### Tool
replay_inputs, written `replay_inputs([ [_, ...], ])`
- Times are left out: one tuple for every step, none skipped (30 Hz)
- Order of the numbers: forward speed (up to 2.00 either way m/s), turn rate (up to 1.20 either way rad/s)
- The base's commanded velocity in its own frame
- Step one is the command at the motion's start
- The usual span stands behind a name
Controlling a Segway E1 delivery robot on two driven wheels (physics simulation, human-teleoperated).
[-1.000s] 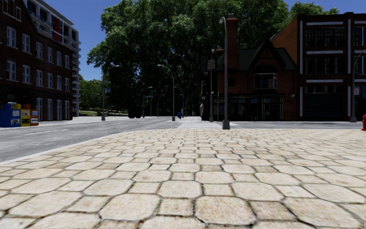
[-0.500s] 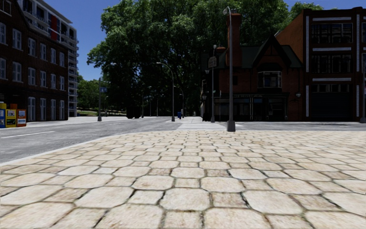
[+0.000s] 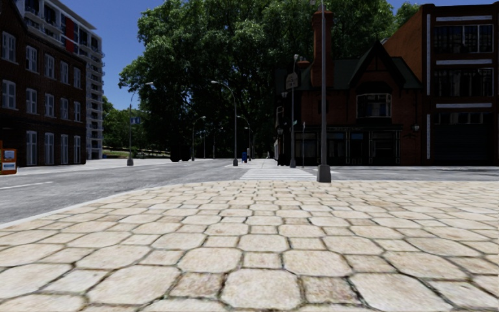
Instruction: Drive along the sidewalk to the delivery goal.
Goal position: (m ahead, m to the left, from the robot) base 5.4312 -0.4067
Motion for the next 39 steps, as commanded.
replay_inputs([
  [2.00, 0.00],
  [2.00, 0.00],
  [2.00, 0.00],
  [2.00, 0.00],
  [2.00, 0.00],
  [2.00, 0.00],
  [2.00, 0.00],
  [2.00, 0.00],
  [2.00, 0.00],
  [2.00, 0.00],
  [2.00, -0.13],
  [2.00, -0.13],
  [2.00, -0.37],
  [2.00, -0.46],
  [2.00, -0.45],
  [2.00, -0.45],
  [2.00, -0.03],
  [2.00, 0.00],
  [2.00, 0.00],
  [2.00, 0.00],
  [2.00, 0.00],
  [2.00, 0.00],
  [2.00, 0.00],
  [1.84, -0.22],
  [1.81, -0.36],
  [1.81, -0.36],
  [1.80, -0.40],
  [1.79, -0.39],
  [1.79, -0.14],
  [1.79, -0.14],
  [1.79, -0.01],
  [1.79, 0.00],
  [1.79, 0.00],
  [1.79, 0.00],
  [1.78, 0.00],
  [1.78, 0.00],
  [1.73, 0.00],
  [1.73, 0.00],
  [1.71, 0.00],
])
